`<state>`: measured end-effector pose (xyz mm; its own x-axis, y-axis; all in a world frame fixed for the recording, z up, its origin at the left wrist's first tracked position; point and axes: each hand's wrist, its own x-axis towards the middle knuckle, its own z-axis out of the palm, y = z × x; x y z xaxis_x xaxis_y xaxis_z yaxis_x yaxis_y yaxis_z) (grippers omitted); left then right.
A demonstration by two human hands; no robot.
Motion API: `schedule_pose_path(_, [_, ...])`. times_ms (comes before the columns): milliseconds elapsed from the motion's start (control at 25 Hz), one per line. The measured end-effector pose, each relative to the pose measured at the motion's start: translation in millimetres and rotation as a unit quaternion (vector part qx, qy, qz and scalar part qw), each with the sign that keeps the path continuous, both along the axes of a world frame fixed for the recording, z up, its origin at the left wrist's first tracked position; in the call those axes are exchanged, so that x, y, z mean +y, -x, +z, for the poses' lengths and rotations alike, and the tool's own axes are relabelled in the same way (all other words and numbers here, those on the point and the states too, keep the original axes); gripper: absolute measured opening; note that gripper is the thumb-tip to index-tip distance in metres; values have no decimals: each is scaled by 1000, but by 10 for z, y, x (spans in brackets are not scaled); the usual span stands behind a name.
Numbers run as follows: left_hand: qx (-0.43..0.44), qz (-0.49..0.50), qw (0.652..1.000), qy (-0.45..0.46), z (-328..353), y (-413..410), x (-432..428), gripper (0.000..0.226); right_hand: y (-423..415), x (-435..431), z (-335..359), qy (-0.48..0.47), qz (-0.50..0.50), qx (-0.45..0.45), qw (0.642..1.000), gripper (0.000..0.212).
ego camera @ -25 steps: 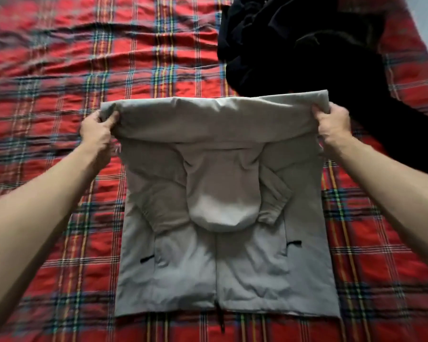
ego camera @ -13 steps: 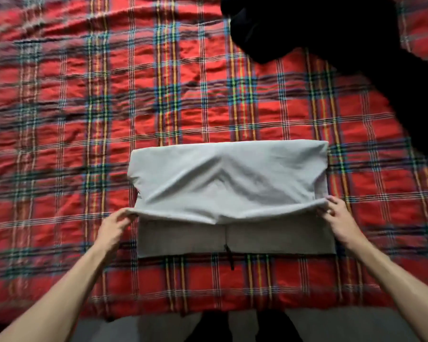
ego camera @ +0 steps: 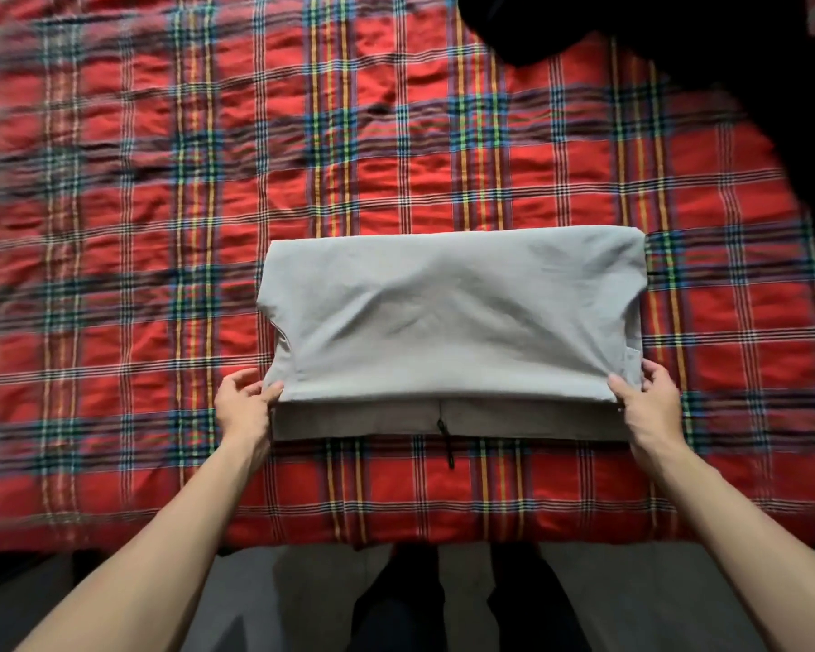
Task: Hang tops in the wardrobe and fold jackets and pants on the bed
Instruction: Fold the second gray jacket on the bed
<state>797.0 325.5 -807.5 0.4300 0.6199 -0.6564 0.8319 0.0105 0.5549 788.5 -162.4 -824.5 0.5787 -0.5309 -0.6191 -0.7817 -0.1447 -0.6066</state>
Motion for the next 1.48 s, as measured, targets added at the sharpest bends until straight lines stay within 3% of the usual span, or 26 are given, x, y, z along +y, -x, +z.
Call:
schedule_pose_path(120, [13, -54, 998, -4, -33, 272, 38, 45, 203, -122, 17, 1, 72, 21, 997, 51])
schedule_pose_path(400, [52, -109, 991, -56, -63, 377, -50, 39, 287, -68, -29, 52, 127, 59, 989, 47])
schedule_pose_path(480, [104, -133, 979, -112, 0, 341, -116, 38, 255, 9, 42, 105, 162, 89, 977, 55])
schedule_pose_path(560, [116, -164, 955, -218, 75, 233, -250, 43, 168, 118, 141, 226, 172, 74, 956, 66])
schedule_pose_path(640, [8, -276, 900, -337, 135, -52, -454, 50, -113, 279, 209, 325, 225, -36, 918, 66])
schedule_pose_path(760, [-158, -516, 759, -365, -22, -841, -997, 63, -858, 804, 83, 350, 395, -177, 831, 62])
schedule_pose_path(880, [-158, -634, 664, -364, -458, -1412, -1599, 69, -1366, 1417, -333, 342, 551, -220, 729, 64])
schedule_pose_path(960, [-130, -675, 625, -369, -783, -1414, -1543, 70, -1417, 1327, -622, 365, 577, -197, 704, 63])
schedule_pose_path(1080, [-101, -652, 639, -395, -964, -1296, -1018, 69, -1321, 595, -789, 429, 518, -127, 728, 63])
schedule_pose_path(1160, [-22, -596, 688, -414, -940, -1202, -596, 75, -1204, 96, -737, 451, 458, -41, 765, 69])
schedule_pose_path(1280, [61, -528, 742, -408, -713, -1056, -214, 88, -1027, -226, -499, 462, 411, 14, 786, 76])
schedule_pose_path(1400, [-37, -537, 760, -366, -463, -915, -682, 90, -802, 370, -311, 454, 415, -80, 785, 65])
schedule_pose_path(1480, [-139, -594, 712, -348, -447, -589, -1279, 83, -482, 1075, -330, 399, 511, -157, 745, 64])
